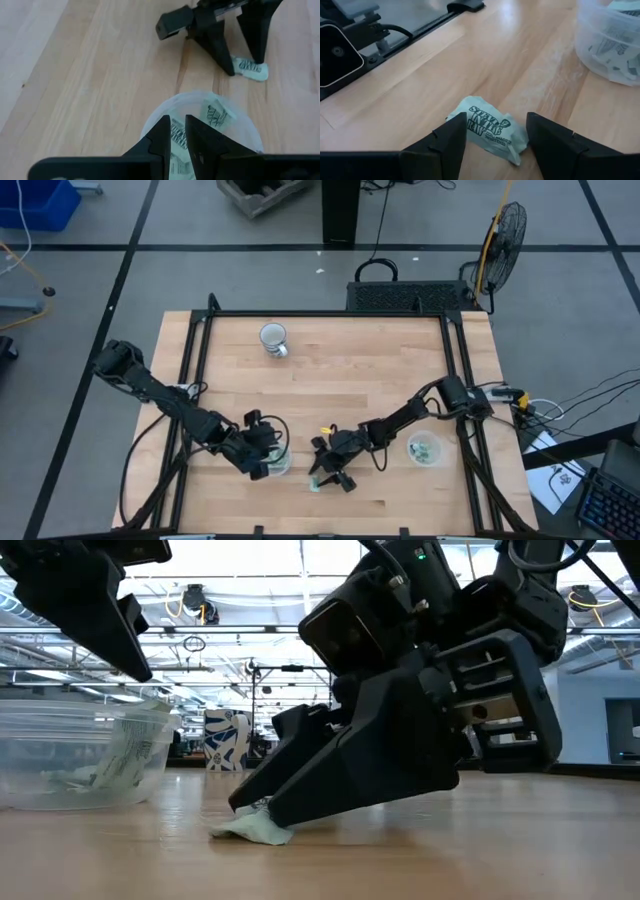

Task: Pick and place items into bin
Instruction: Put the stevia packet into the right transparent bin

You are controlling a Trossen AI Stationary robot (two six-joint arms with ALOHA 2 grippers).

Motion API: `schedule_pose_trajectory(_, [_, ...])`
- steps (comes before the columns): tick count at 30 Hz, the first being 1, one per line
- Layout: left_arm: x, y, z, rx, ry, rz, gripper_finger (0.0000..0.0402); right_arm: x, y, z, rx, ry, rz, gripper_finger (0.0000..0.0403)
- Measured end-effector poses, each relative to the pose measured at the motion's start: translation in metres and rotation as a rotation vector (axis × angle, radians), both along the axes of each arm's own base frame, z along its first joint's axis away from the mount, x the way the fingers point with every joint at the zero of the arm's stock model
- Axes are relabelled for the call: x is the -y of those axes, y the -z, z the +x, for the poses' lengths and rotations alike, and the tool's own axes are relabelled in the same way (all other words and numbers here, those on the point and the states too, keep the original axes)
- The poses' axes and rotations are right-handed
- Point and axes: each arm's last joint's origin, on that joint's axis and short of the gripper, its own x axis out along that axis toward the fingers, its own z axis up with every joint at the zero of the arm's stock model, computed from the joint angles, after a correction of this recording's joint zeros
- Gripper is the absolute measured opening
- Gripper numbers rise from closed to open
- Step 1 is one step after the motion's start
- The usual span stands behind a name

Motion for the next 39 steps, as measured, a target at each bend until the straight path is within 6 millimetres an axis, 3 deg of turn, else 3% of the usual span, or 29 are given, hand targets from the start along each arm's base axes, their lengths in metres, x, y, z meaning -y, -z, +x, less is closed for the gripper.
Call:
schedule_pose_trajectory(7, [0.0,0.0,0.0,-0.003,0.001,-0.001,0.0065,0.001,0.005,0.0,-0.008,0.012,-0.01,0.0194])
schedule_pose_trajectory(16, [0.0,0.0,0.0,-0.004,0.001,-0.002,0.0065,0.001,0.001,0.001,0.007,0.021,-0.002,0.0134])
schedule_pose_trajectory(22, [0.0,0.0,0.0,-0.004,0.002,-0.003,0.0065,0.002,-0.013,-0.001,-0.027,0.042,0.028,0.0103])
schedule_pose_trajectory(31, [0.001,0.0,-0.001,-0.011,0.006,-0.015,0.0065,0.008,-0.074,-0.021,-0.16,0.045,-0.017,0.0073])
schedule_pose_trajectory(39, [0.001,0.0,-0.001,-0.011,0.006,-0.021,0.0065,0.011,-0.133,-0.068,-0.279,0.12,-0.164,0.0019])
